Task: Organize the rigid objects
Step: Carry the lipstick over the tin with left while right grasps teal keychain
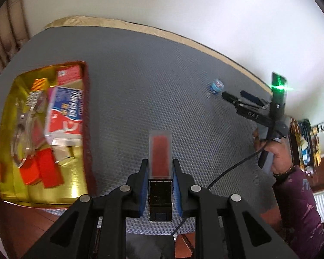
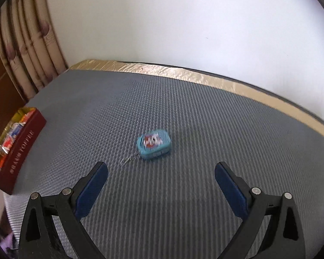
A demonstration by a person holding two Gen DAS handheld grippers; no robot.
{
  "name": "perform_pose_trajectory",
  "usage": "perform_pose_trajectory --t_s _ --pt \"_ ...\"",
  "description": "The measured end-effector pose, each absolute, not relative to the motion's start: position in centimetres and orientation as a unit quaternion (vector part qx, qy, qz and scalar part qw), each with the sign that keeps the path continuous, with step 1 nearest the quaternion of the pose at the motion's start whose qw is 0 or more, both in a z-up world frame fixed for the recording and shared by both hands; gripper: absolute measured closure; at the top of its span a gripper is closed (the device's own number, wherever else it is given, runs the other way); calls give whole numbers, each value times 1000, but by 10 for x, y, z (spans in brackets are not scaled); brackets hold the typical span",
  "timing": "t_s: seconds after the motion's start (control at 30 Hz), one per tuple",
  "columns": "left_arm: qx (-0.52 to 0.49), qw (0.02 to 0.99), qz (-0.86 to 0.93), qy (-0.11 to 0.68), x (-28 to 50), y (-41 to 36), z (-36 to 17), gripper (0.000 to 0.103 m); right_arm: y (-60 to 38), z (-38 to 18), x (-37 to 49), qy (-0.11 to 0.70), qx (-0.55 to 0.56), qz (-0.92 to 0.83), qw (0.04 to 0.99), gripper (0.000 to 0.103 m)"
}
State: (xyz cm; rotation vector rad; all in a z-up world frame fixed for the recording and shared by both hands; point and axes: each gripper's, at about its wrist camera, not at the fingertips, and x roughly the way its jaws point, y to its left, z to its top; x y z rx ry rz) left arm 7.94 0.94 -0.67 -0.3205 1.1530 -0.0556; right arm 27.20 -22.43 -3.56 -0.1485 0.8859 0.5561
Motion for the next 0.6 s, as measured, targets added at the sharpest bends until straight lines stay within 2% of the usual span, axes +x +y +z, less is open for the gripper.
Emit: perform_pose_trajectory --t_s 0.4,0.53,0.57,0.6 --pt "-200 835 50 510 40 83 28 83 -208 -54 304 434 -99 289 848 5" --pt "-203 837 90 501 13 116 42 83 -203 -61 306 441 -120 286 842 40" --pt "-207 836 96 499 10 123 43 83 -204 -61 305 439 -120 284 844 46" --pt "-212 834 101 499 12 127 43 83 -206 -61 304 437 -119 280 846 58"
